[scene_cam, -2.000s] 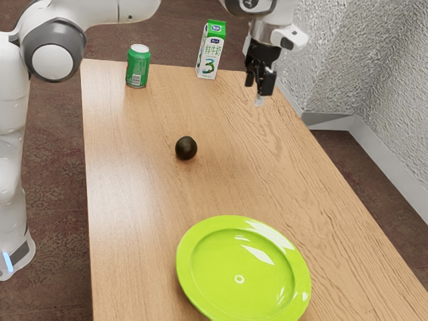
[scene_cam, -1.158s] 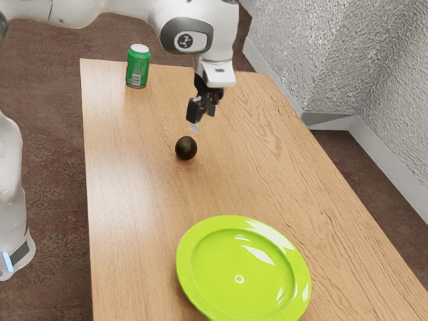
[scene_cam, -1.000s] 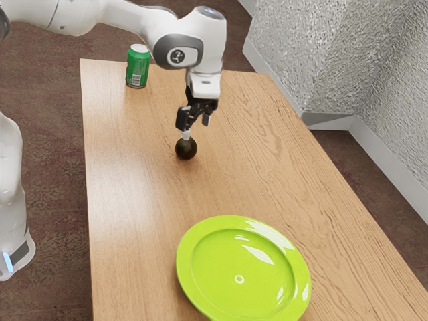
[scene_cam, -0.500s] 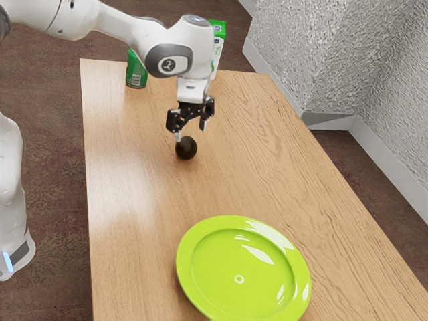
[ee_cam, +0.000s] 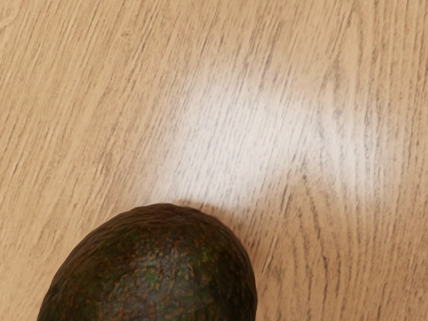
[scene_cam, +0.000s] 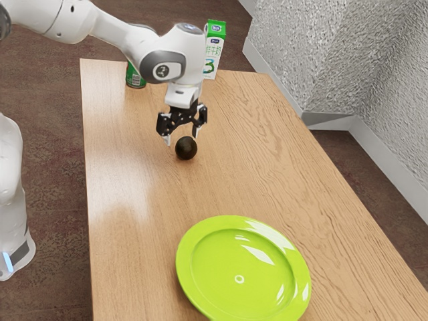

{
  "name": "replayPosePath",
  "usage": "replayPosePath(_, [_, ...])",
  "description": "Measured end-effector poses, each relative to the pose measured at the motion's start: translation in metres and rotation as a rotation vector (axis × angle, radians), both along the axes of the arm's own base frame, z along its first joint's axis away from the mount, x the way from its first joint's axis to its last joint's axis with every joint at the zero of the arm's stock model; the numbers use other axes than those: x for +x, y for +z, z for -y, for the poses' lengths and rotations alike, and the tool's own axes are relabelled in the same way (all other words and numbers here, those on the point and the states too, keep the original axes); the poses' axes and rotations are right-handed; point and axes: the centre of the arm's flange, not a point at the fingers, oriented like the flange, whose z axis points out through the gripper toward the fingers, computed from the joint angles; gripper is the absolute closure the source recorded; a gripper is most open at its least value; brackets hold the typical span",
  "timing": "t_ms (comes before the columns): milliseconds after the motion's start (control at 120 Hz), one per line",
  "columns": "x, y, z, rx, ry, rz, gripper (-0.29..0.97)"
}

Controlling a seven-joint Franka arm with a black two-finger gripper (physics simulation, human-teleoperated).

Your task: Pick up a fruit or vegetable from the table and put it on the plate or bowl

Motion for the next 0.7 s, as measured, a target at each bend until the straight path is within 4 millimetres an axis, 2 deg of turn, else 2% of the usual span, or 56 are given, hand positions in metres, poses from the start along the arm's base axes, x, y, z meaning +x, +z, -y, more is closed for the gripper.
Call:
replayPosePath(250, [0.008, -0.021, 0.002, 0.009, -0.049, -0.019, 0.0])
replayPosePath(342, [0.011, -0.03, 0.003, 0.01, -0.063, -0.031, -0.07])
replayPosePath(408, [0.013, -0.035, 0.003, 0.01, -0.071, -0.039, 0.0])
replayPosePath(583, [0.021, -0.053, 0.002, 0.012, -0.086, -0.073, 0.06])
replayPosePath(700, [0.028, -0.054, 0.002, 0.018, -0.099, -0.074, 0.27])
